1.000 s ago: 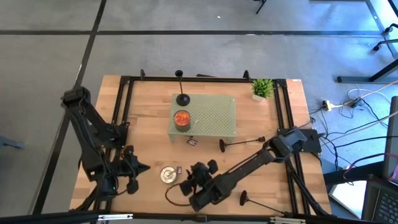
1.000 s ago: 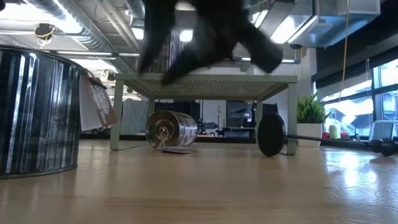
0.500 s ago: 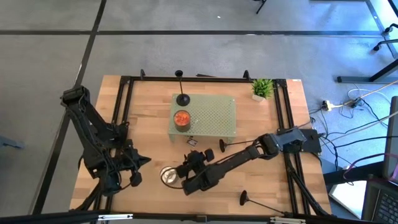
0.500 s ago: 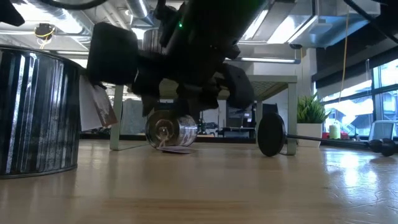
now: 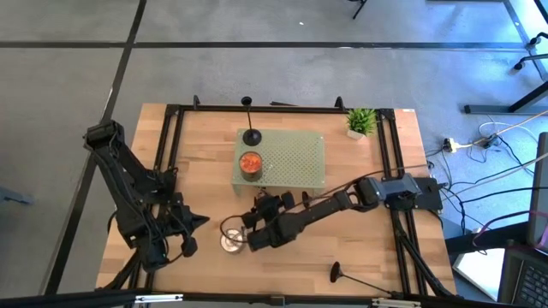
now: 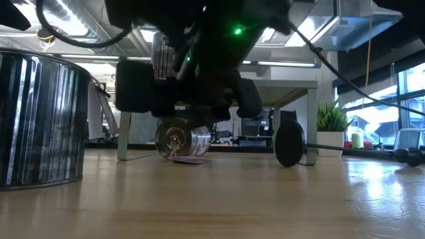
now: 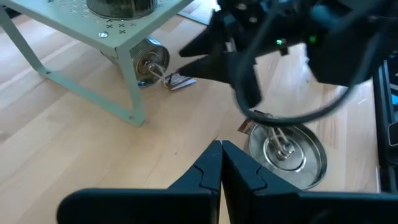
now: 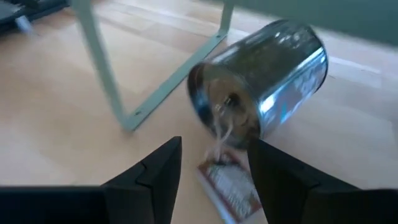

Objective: Pick & Place candle stick holders
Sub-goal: Put the top brown scented candle on the shelf aligned with the other scented candle

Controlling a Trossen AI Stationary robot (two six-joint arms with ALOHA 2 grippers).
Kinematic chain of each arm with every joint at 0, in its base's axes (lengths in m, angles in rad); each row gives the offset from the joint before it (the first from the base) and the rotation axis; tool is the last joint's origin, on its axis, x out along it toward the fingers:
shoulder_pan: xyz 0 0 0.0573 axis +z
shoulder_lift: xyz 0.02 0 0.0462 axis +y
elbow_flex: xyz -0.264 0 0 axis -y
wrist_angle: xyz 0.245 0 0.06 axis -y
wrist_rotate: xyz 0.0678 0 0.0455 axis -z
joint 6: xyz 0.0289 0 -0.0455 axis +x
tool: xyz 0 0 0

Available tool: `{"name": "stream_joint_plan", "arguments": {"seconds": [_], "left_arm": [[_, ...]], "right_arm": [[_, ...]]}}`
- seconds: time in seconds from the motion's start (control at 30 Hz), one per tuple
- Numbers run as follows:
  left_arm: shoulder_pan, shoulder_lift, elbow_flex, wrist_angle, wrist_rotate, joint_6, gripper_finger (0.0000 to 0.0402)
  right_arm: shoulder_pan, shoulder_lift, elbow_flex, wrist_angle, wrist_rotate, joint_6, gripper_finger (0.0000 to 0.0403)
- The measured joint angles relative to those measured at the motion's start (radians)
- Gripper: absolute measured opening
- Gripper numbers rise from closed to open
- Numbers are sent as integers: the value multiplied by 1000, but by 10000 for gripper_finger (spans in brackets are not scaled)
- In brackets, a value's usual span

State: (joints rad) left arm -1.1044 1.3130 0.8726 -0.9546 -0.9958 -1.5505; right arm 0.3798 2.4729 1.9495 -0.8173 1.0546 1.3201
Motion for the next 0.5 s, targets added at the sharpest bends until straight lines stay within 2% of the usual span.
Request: {"name": "stream_joint_plan", "arguments": {"seconds": [0.33,0.5], "left_arm": [[-2,21,0,1,-6,-8,2],[-16,21,0,1,-6,-19,2]], "right_arm": [[-22,0,0,25,34,-19,189],[-44,0,0,55,-33,-40,189]]}}
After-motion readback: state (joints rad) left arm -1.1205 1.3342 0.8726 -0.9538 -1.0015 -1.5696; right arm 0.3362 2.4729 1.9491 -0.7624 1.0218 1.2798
